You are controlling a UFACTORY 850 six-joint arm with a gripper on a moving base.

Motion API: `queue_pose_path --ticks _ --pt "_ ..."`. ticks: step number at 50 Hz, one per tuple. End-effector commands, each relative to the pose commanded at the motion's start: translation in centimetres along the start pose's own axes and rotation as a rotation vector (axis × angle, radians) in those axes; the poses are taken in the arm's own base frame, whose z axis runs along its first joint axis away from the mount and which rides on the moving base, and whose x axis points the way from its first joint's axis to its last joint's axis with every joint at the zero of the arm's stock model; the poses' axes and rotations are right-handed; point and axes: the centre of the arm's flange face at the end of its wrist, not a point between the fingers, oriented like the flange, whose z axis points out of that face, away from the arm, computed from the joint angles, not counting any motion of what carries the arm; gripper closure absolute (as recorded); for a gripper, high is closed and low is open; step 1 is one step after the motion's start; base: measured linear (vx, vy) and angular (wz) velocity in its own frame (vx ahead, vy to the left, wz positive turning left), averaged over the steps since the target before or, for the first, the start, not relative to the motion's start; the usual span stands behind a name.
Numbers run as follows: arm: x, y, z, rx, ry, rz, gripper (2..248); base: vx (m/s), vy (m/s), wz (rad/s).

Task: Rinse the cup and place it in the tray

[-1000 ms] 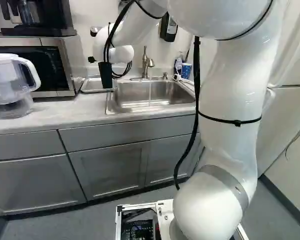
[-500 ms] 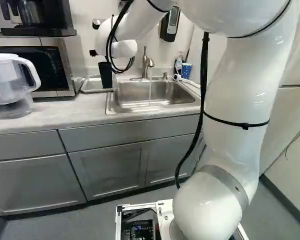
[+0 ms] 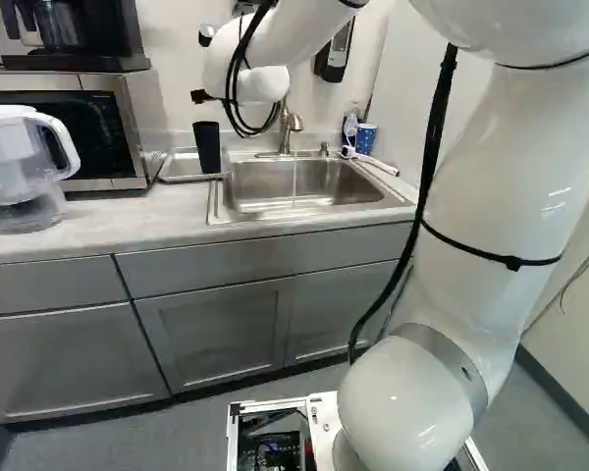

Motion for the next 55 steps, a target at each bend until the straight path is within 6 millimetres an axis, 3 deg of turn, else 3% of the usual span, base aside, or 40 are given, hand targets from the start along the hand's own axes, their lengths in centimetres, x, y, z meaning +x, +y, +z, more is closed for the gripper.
queue_pose_path --ticks 31,55 --pt "0.2 4.5 -2.2 -0.075 -0.007 0.018 3 0.0 0.0 0.0" --pt "1.2 8.3 -1.5 -0.141 0.008 0.031 3 0.0 0.0 0.0"
